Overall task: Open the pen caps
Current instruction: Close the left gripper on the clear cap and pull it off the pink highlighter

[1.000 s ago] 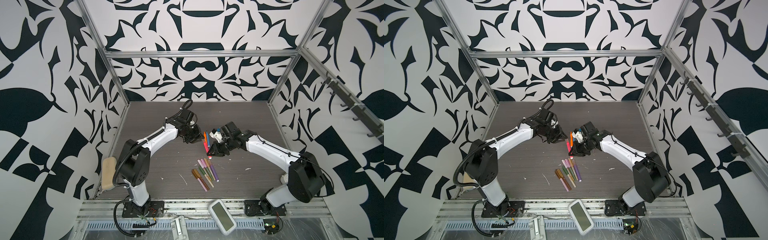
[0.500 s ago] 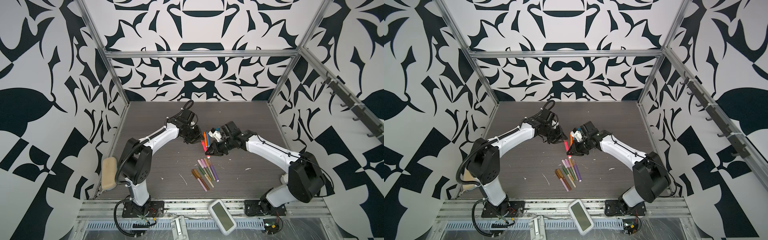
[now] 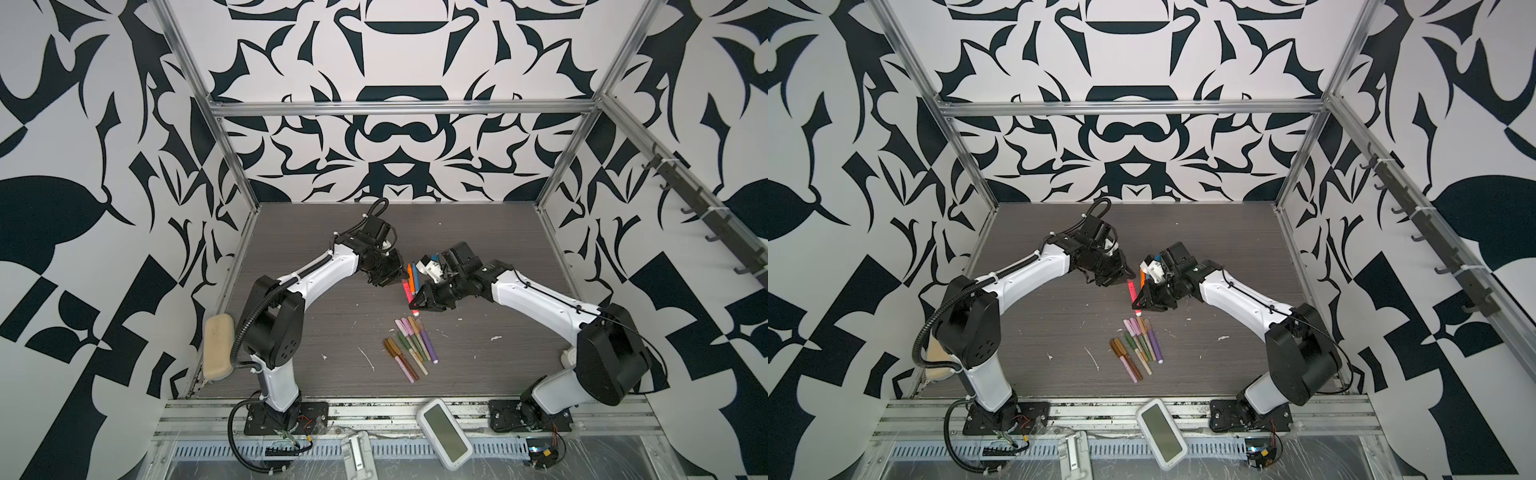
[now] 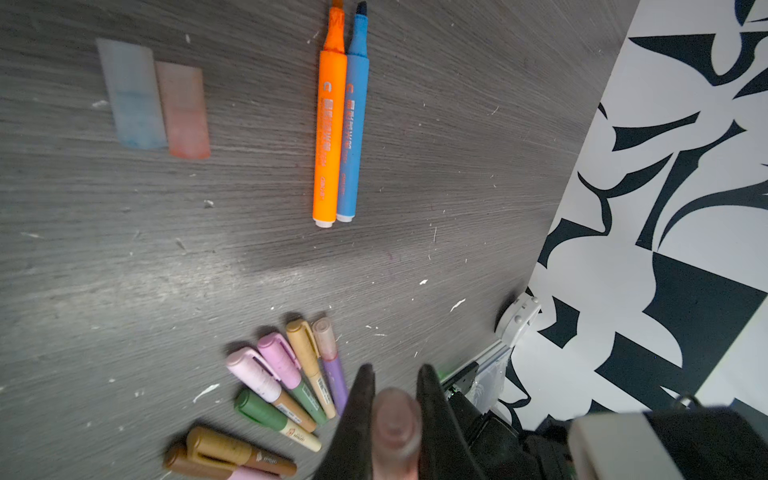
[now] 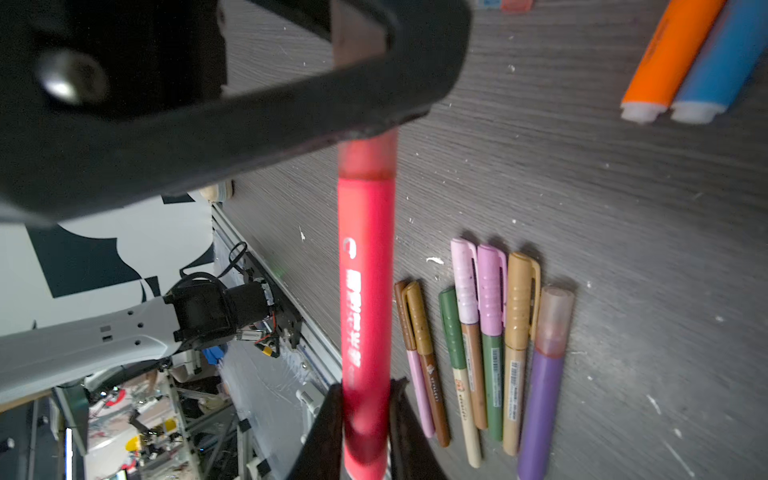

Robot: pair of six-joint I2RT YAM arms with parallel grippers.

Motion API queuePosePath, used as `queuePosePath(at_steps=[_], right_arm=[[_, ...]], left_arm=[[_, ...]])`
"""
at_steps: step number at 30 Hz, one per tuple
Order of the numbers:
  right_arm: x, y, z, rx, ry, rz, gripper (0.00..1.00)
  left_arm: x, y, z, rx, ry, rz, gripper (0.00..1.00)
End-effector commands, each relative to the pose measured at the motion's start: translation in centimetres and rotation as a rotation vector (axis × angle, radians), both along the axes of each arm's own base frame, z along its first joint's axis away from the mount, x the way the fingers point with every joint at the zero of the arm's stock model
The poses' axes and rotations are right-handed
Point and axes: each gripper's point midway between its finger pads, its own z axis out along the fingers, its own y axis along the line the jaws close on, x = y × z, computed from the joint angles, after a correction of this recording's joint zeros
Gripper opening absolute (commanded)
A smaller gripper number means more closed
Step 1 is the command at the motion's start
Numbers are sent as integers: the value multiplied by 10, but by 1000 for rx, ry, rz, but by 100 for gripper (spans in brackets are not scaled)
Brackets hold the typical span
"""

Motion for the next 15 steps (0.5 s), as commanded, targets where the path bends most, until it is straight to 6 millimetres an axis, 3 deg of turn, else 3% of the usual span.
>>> queuePosePath(at_steps=[1, 10, 13, 15], right_arm=[[16, 8, 18, 69, -28, -39, 29], [38, 20, 16, 81, -1, -37, 24], [36, 19, 13, 76, 7, -31, 13], [31, 17, 9, 65, 20, -24, 0]], left_arm=[[-1, -3, 1, 0, 5, -16, 0], [1, -3, 5, 1, -8, -13, 0], [1, -2, 5, 3, -9, -9, 0], [3, -2, 5, -6, -8, 0, 0]])
